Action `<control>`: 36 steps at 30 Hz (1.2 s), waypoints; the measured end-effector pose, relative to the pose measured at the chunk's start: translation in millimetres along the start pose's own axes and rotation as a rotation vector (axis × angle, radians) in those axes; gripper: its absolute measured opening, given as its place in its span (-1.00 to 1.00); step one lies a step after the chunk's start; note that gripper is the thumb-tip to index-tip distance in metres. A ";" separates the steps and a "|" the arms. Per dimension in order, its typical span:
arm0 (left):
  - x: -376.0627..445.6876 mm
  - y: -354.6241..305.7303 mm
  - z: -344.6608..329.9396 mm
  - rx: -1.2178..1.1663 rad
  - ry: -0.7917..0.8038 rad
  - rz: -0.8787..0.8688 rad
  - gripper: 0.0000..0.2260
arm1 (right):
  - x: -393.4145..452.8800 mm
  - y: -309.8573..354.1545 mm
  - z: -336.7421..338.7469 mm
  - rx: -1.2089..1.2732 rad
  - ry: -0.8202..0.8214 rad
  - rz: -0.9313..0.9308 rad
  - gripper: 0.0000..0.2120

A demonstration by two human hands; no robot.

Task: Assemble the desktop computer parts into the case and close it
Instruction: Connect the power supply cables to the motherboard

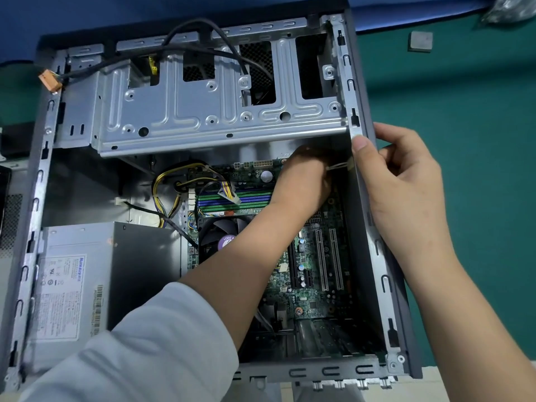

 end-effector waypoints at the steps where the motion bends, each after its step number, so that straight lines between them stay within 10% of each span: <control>1: -0.4 0.6 -0.4 0.006 0.000 -0.002 -0.74 | -0.1 0.0 0.1 0.003 -0.003 -0.002 -0.93; 24: -1.3 -2.0 4.8 -0.077 0.008 0.018 -0.73 | 0.8 -0.3 0.5 0.011 -0.004 -0.004 -0.90; 36: 14.4 3.6 14.0 -0.157 0.087 0.358 -0.76 | 0.5 1.7 0.6 0.021 0.001 -0.003 -0.94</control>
Point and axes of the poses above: each hand's wrist, its own x-axis towards the middle knuckle, its own z-axis out of the back of the hand, y = z × x, the point moved 2 cm from there along x, towards the middle knuckle, and after that the axes turned 6 degrees about -z, right-handed, at the moved point
